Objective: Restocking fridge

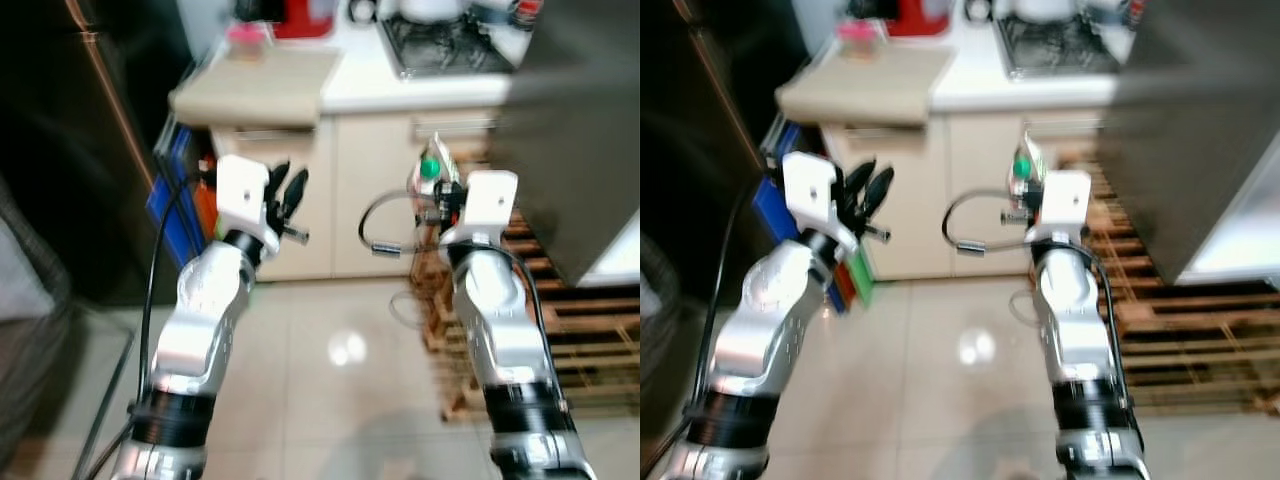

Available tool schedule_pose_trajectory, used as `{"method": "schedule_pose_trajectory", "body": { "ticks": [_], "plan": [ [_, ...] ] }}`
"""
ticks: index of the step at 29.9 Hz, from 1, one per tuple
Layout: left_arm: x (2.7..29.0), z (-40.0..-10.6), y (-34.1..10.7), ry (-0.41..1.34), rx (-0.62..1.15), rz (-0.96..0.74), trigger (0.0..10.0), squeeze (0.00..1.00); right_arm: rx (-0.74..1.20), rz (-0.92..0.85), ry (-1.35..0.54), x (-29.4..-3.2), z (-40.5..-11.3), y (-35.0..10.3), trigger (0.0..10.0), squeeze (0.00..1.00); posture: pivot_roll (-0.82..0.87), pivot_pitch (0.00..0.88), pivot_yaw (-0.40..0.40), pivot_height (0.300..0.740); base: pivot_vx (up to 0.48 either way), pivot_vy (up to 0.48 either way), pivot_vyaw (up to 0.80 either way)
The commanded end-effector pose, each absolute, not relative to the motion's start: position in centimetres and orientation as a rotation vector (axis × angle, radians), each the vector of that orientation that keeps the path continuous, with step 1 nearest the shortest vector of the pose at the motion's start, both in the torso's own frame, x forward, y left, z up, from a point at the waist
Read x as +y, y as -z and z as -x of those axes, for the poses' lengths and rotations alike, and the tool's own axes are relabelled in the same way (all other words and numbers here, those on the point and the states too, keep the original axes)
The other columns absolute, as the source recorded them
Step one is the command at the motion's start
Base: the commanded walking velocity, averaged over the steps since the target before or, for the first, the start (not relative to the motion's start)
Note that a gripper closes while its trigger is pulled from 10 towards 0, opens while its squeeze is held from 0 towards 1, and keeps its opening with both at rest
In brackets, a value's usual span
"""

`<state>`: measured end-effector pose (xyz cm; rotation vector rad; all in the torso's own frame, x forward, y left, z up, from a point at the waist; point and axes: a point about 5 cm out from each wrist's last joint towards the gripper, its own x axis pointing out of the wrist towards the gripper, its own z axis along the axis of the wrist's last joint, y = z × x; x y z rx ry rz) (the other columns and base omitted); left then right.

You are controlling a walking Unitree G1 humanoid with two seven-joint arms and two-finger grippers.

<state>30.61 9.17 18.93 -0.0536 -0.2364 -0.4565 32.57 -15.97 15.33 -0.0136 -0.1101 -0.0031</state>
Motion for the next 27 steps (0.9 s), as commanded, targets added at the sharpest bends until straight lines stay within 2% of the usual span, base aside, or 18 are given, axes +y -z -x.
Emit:
{"method": "schedule_pose_trajectory", "body": {
  "ticks": [1,8,15,20,27],
  "plan": [
    [9.36,-30.61,-19.55,0.464,-0.261,0.055,10.0,0.0,-0.119,0.007,0.003,-15.92,-32.62,-15.58,10.0,0.0,-0.03,0.0,0.066,0.74,0.0,0.0,0.0],
    [9.25,-30.92,-19.23,0.451,-0.236,0.039,10.0,0.0,-0.096,-0.045,0.018,-16.03,-32.64,-15.41,10.0,0.0,-0.04,0.0,0.069,0.74,0.0,0.0,0.0],
    [9.14,-30.77,-19.08,0.46,-0.228,0.043,10.0,0.0,-0.091,-0.044,0.028,-16.22,-32.51,-15.29,10.0,0.0,-0.04,0.0,0.066,0.74,-0.298,-0.375,0.0],
    [9.07,-30.65,-19.17,0.471,-0.236,0.073,10.0,0.0,-0.093,-0.039,0.033,-16.21,-32.28,-15.12,10.0,0.0,-0.04,0.0,0.071,0.74,0.0,0.0,0.0],
    [8.51,-30.32,-19.43,0.542,-0.254,0.068,10.0,0.0,-0.084,-0.036,0.042,-16.38,-32.03,-14.93,10.0,0.0,-0.05,0.0,0.081,0.74,0.0,-0.469,0.0]
  ]
}}
